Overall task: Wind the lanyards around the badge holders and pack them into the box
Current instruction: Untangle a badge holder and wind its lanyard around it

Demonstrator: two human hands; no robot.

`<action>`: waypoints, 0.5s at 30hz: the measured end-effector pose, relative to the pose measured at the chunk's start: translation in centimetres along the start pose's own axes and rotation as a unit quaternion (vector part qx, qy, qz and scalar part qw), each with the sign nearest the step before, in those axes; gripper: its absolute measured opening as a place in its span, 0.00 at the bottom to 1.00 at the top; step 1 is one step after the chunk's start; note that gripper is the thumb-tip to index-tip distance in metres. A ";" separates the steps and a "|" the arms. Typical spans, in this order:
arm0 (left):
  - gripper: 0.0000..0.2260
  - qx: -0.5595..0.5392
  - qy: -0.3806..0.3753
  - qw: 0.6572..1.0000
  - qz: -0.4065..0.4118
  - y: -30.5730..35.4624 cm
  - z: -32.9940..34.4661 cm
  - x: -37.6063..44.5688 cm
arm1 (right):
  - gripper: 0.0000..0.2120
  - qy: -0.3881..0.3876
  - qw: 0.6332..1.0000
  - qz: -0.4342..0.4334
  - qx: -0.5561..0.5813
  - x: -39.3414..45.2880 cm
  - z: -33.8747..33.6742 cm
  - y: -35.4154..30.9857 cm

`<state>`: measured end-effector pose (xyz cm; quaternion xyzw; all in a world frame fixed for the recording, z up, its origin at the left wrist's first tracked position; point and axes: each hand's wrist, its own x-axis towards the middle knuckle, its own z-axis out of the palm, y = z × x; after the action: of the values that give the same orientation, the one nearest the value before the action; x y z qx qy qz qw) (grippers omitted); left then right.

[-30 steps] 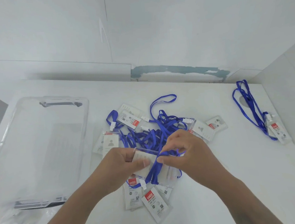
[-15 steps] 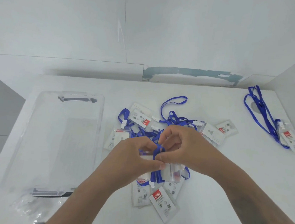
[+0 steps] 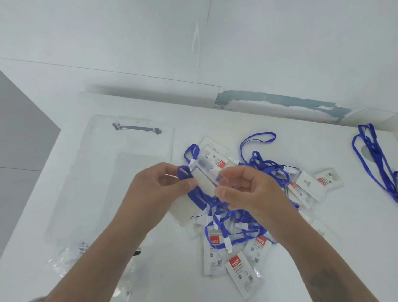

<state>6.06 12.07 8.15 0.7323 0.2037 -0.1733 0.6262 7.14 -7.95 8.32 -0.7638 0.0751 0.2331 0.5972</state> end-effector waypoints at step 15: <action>0.05 -0.040 0.040 0.995 -0.077 -1.9 -10.4 4.2 | 0.12 0.122 0.963 -0.096 -0.219 6.7 11.2 -3.0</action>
<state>8.66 22.90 5.97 0.6952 0.2910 -0.1836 0.6311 11.26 4.61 5.96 -0.9021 0.0205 0.0908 0.4213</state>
